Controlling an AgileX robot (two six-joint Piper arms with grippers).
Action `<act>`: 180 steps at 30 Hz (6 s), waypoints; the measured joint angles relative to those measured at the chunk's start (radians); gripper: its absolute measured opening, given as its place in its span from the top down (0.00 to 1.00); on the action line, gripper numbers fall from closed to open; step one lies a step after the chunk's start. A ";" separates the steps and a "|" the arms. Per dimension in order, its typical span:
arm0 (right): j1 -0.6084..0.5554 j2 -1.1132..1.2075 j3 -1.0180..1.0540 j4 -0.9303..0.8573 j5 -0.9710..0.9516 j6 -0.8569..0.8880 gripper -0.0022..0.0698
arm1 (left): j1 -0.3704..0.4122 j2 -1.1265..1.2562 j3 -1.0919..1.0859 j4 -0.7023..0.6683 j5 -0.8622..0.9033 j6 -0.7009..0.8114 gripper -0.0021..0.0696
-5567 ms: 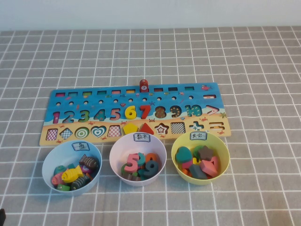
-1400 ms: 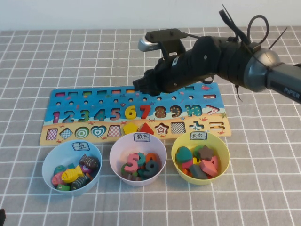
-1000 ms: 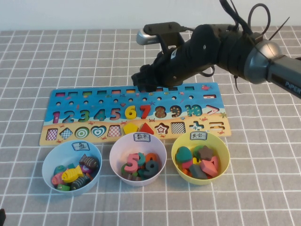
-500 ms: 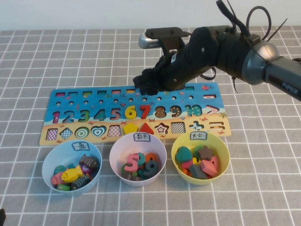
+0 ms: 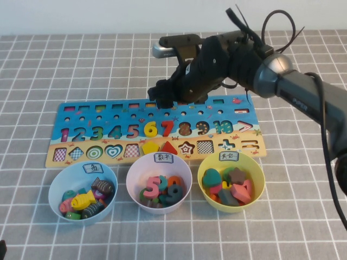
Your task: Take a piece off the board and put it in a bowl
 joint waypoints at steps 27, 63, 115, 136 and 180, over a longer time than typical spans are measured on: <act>0.000 0.055 -0.039 -0.016 -0.075 0.045 0.35 | 0.000 0.000 0.000 0.000 0.000 0.000 0.97; 0.012 0.094 -0.041 -0.048 -0.184 0.047 0.39 | 0.000 0.000 0.000 0.000 0.000 0.000 0.97; 0.012 0.149 -0.041 -0.069 -0.280 0.092 0.39 | 0.000 0.000 0.000 0.000 0.000 0.000 0.97; 0.010 0.149 -0.041 -0.093 -0.287 0.094 0.53 | 0.000 0.000 0.000 0.000 0.000 0.000 0.97; 0.007 0.076 -0.041 -0.154 -0.200 0.127 0.68 | 0.000 0.000 0.000 0.000 0.000 0.000 0.97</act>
